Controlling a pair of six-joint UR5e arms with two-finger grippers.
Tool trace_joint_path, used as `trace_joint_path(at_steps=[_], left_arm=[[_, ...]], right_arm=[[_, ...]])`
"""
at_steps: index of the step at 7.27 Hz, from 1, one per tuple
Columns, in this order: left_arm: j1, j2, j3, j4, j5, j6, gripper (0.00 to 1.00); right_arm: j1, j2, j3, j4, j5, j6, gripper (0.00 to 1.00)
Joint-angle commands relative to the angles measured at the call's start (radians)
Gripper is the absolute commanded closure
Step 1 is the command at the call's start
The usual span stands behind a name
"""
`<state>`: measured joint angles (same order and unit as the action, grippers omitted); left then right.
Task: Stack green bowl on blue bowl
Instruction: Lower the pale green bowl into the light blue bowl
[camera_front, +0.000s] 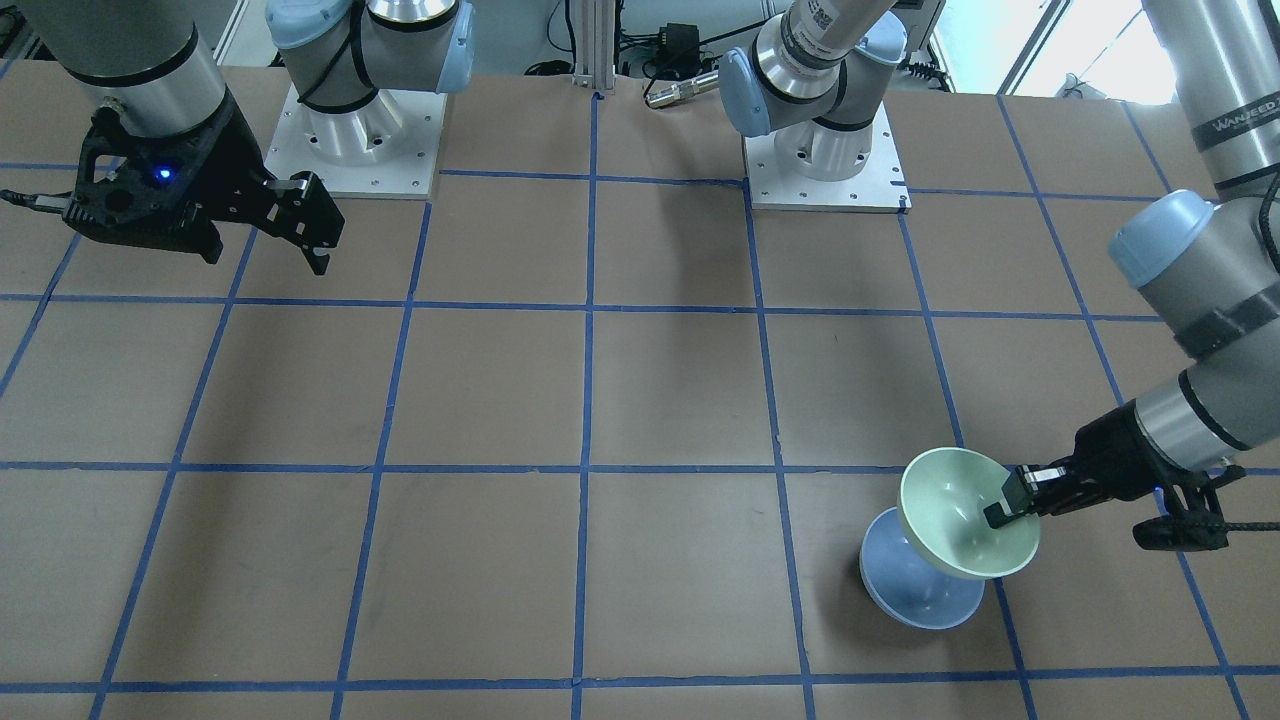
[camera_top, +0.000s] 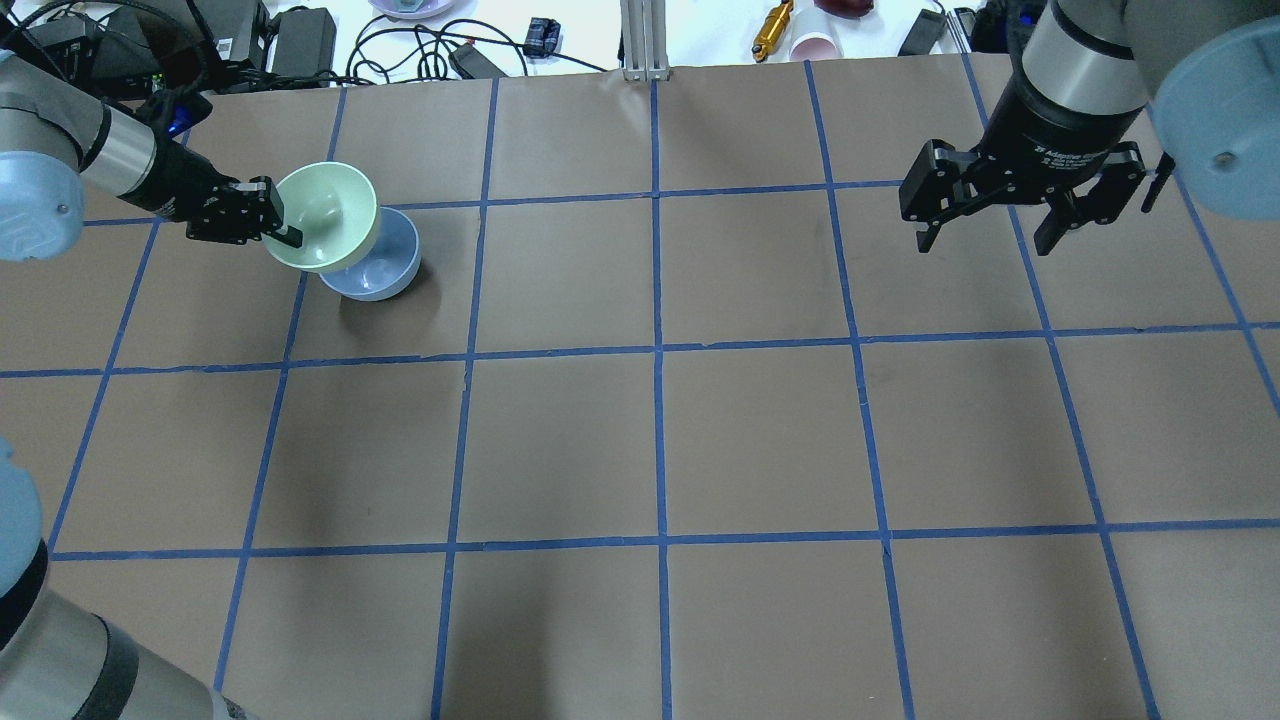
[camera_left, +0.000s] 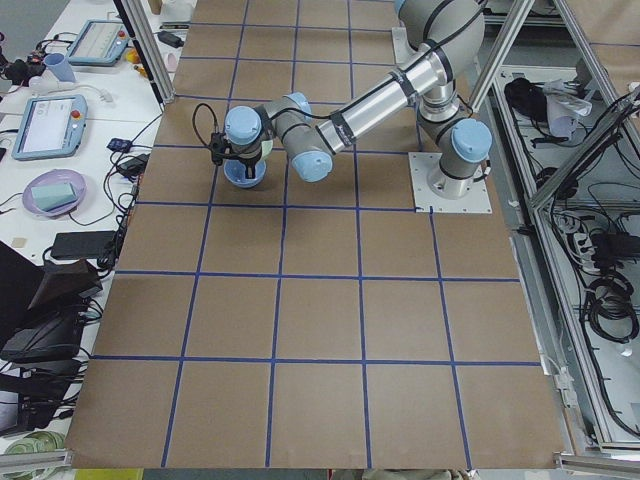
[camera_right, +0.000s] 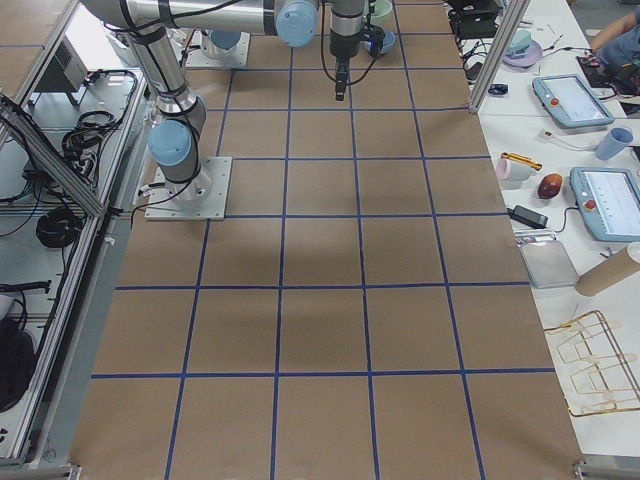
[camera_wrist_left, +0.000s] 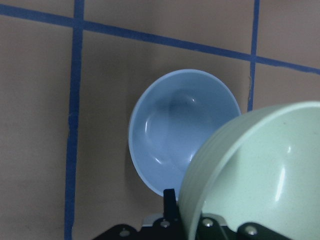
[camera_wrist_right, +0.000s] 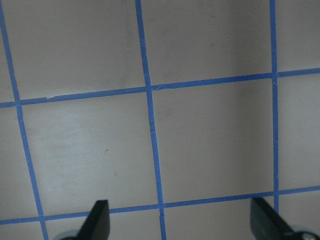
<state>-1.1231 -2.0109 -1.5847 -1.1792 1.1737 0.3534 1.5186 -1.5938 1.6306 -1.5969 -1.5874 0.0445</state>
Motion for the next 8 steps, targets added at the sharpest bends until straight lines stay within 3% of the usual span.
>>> trace_joint_path(at_steps=[1,8], left_arm=[[-0.012,-0.045,0.040,0.006,0.014,-0.031,1.00],[-0.023,-0.088,0.042,0.021,0.017,-0.041,1.00]], right_arm=[[0.000,0.000,0.000,0.000,0.000,0.000,0.00],[0.000,0.000,0.000,0.000,0.000,0.000,0.00]])
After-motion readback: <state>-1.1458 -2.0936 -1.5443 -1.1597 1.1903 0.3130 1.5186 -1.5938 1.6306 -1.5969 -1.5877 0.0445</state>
